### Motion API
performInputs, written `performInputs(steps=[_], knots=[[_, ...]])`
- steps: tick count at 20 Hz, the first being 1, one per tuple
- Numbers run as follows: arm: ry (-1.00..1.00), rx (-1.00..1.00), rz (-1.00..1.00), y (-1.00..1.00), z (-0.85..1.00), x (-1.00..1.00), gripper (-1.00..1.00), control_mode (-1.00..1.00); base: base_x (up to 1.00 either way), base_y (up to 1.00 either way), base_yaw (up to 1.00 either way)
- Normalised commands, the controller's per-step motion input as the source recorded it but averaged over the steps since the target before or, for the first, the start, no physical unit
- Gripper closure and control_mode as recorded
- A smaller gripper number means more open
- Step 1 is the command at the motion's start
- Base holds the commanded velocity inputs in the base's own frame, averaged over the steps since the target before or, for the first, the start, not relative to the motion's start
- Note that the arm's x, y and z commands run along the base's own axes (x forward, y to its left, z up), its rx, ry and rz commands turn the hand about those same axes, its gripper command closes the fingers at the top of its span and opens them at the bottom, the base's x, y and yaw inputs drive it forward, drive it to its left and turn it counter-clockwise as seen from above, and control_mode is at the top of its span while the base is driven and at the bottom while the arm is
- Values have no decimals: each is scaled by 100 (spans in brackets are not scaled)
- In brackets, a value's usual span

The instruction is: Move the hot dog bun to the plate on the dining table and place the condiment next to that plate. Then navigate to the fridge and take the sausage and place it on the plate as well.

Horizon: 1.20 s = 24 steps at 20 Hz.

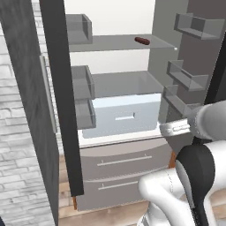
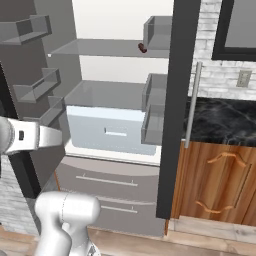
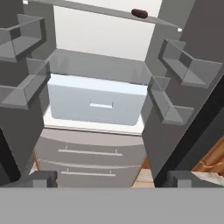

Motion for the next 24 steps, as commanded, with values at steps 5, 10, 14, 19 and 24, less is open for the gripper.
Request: performInputs(steps=[5, 10, 14, 19, 24], knots=[[0, 1, 0, -8, -5, 0, -100, -100, 0, 0, 0], [2, 0, 0, 0, -1, 14, -100, 100, 24, 6, 0], [0, 0, 0, 0, 0, 0, -100, 100, 68, 9, 0], [0, 0, 0, 0, 0, 0, -100, 100, 82, 2, -5], [0, 0, 0, 0, 0, 0, -100, 100, 82, 0, -13]])
